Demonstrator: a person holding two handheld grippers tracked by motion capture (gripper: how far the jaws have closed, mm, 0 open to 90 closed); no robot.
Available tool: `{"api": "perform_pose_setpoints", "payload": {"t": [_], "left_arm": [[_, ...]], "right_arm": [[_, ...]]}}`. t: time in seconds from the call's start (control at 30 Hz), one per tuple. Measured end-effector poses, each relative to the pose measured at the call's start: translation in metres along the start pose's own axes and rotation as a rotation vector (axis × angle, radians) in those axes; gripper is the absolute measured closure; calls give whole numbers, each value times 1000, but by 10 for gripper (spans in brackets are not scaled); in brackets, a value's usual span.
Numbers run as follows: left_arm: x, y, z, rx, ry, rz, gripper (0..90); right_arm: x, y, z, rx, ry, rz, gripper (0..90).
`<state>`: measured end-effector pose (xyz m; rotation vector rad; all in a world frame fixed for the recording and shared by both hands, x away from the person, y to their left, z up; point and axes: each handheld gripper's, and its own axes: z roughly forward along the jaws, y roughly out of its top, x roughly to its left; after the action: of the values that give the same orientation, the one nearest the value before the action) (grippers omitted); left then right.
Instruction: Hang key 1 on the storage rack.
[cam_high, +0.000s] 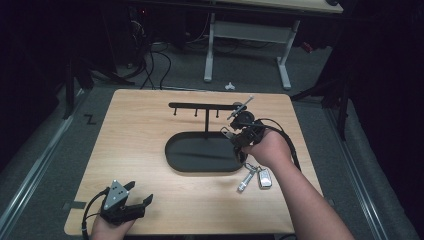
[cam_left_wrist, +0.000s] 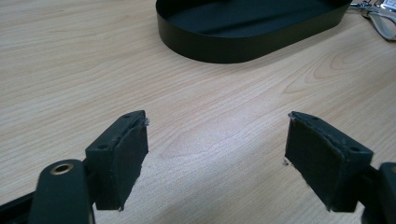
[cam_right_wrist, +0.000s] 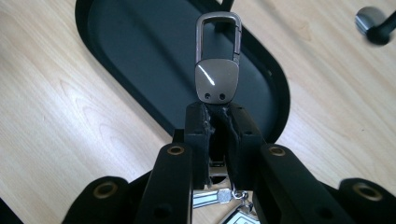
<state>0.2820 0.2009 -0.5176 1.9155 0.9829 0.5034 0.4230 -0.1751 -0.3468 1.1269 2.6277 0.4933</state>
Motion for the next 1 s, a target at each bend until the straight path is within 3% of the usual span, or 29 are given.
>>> {"api": "perform_pose_setpoints", "payload": {"t": [0.4,0.9,1.0], "left_arm": [[-1,2,2,-3,-13,6,215],[0,3,-1,-15,-9,2,215],[0,3,0,-13,-12,2,215]], "right_arm": [[-5,16,-6,-20,-12,20,808],[-2,44,-5,-28,-32,3,808],[-1,45,-5,-16,-33,28,807]]}}
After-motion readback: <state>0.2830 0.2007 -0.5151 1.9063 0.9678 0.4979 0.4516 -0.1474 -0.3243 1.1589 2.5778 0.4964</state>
